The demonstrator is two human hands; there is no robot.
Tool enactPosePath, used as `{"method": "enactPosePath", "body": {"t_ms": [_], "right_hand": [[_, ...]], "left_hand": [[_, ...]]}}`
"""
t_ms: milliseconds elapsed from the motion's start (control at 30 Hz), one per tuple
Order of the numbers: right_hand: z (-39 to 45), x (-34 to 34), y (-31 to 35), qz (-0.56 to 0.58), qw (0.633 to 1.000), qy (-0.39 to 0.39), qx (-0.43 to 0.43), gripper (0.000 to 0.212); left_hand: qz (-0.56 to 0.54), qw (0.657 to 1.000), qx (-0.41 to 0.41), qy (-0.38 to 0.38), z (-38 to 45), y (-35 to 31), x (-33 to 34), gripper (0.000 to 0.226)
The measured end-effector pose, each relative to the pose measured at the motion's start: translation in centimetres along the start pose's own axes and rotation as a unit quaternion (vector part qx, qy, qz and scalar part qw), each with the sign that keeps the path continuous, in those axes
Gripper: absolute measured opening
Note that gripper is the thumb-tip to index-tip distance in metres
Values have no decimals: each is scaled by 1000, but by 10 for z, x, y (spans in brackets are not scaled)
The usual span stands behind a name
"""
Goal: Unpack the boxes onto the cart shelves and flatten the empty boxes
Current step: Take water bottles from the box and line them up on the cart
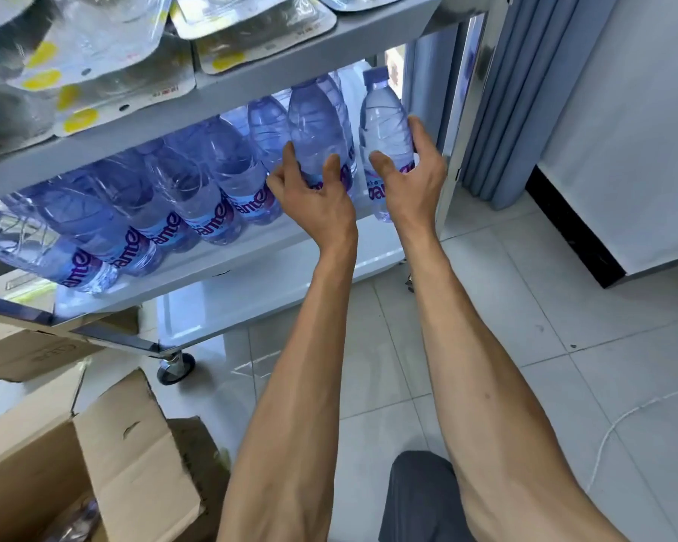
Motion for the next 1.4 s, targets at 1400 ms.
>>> {"method": "enactPosePath", "body": {"t_ms": [1400], "right_hand": [[-1, 37, -40, -67, 997, 21, -13, 56]], "left_hand": [[151, 982, 111, -6, 9, 42, 8, 58]]}}
Point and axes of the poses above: each hand's wrist, its own z-axis towards the middle knuckle, its own x-axis out of the palm, y = z × x, the point moved 8 cm from there along z, towards the middle knuckle, and after that the axes turned 13 degrees about -y, right-handed, at the moved point
